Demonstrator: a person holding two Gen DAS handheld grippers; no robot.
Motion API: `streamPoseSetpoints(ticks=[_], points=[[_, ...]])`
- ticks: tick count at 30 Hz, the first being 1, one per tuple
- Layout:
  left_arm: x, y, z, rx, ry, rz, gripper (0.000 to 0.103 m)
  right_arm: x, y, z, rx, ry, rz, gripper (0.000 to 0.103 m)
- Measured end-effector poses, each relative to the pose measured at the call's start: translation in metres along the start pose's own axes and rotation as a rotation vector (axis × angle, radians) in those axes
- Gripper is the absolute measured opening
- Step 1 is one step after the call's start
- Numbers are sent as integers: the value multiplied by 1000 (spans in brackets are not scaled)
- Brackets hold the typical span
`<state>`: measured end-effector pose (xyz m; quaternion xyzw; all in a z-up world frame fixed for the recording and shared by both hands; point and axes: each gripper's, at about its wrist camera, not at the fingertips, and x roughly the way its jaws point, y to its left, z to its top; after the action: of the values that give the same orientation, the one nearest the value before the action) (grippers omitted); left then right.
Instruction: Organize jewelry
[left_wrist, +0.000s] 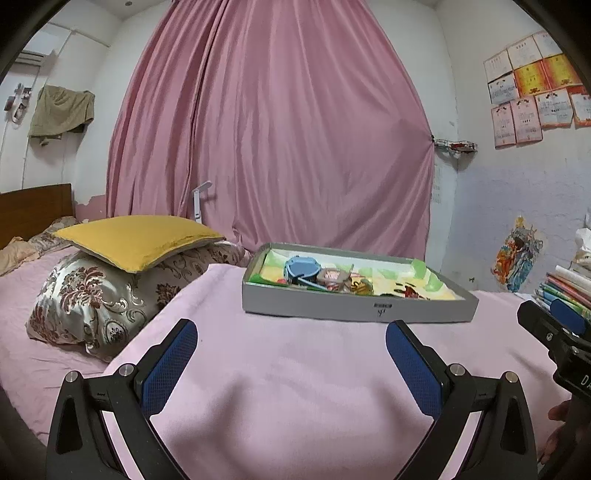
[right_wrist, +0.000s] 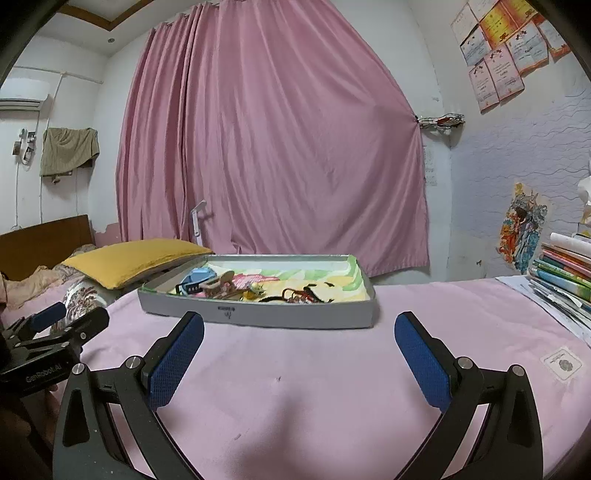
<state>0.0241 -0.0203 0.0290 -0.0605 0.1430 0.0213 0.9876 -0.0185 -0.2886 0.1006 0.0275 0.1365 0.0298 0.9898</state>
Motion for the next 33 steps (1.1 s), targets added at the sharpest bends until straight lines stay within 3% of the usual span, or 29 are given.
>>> streamPoseSetpoints(ticks=[14,33], points=[[-2,-7,-4,55,0,0,102,8,-2,-10,9,23,12,101],[-1,-7,-4,33,12,-10,102,15,-3,-12,25,53,27,101]])
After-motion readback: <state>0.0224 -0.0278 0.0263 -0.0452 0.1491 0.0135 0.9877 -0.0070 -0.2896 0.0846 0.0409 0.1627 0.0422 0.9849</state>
